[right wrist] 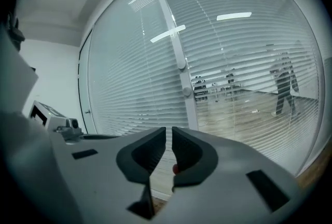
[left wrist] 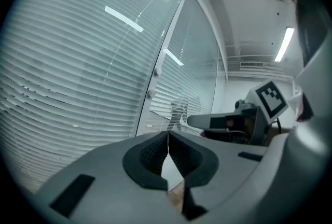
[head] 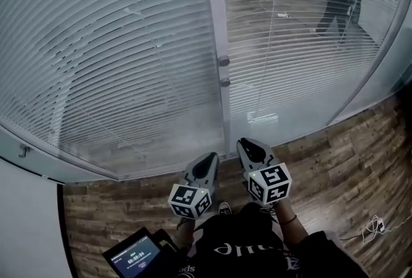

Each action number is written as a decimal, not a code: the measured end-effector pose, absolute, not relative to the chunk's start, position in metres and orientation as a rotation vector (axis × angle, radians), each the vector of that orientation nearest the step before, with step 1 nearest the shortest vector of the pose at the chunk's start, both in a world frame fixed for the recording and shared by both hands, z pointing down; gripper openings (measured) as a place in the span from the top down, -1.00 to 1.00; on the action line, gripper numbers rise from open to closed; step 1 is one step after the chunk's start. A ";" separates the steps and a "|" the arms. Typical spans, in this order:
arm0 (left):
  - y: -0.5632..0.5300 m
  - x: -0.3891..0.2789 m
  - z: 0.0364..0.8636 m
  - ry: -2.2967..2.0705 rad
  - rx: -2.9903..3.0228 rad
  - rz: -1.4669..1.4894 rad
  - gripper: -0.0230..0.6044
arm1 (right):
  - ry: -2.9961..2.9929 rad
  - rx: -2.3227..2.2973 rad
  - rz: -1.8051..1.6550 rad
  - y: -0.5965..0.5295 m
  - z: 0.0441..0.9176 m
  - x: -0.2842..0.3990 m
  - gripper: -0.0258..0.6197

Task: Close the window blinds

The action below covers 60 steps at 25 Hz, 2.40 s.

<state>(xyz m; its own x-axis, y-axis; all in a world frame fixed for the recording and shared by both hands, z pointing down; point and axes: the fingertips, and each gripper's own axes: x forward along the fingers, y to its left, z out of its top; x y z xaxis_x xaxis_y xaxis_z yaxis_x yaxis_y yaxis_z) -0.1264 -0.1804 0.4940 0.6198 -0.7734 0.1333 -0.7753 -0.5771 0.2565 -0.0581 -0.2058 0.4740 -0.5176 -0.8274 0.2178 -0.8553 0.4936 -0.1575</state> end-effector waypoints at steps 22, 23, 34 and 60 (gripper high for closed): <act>-0.274 -0.106 0.499 -1.459 2.373 -0.020 0.91 | -1.956 1.373 -0.955 -0.395 0.424 -0.085 0.49; -0.275 -0.107 0.499 -1.467 2.366 -0.021 0.91 | -1.988 1.395 -0.931 -0.394 0.423 -0.084 0.49; -0.274 -0.115 0.502 -1.491 2.338 -0.005 0.91 | -2.470 1.691 0.069 -0.400 0.416 -0.065 0.49; -0.274 -0.125 0.510 -1.456 2.336 -0.001 0.91 | -2.005 1.391 -0.717 -0.399 0.431 -0.073 0.49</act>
<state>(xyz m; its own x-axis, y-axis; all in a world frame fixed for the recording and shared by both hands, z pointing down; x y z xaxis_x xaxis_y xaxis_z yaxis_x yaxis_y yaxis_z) -0.1253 -0.2737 0.5098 0.4610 -0.8645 0.2001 -0.8643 -0.3863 0.3221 -0.0732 -0.3990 0.4308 -0.2799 -0.9462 0.1624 -0.6283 0.3085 0.7142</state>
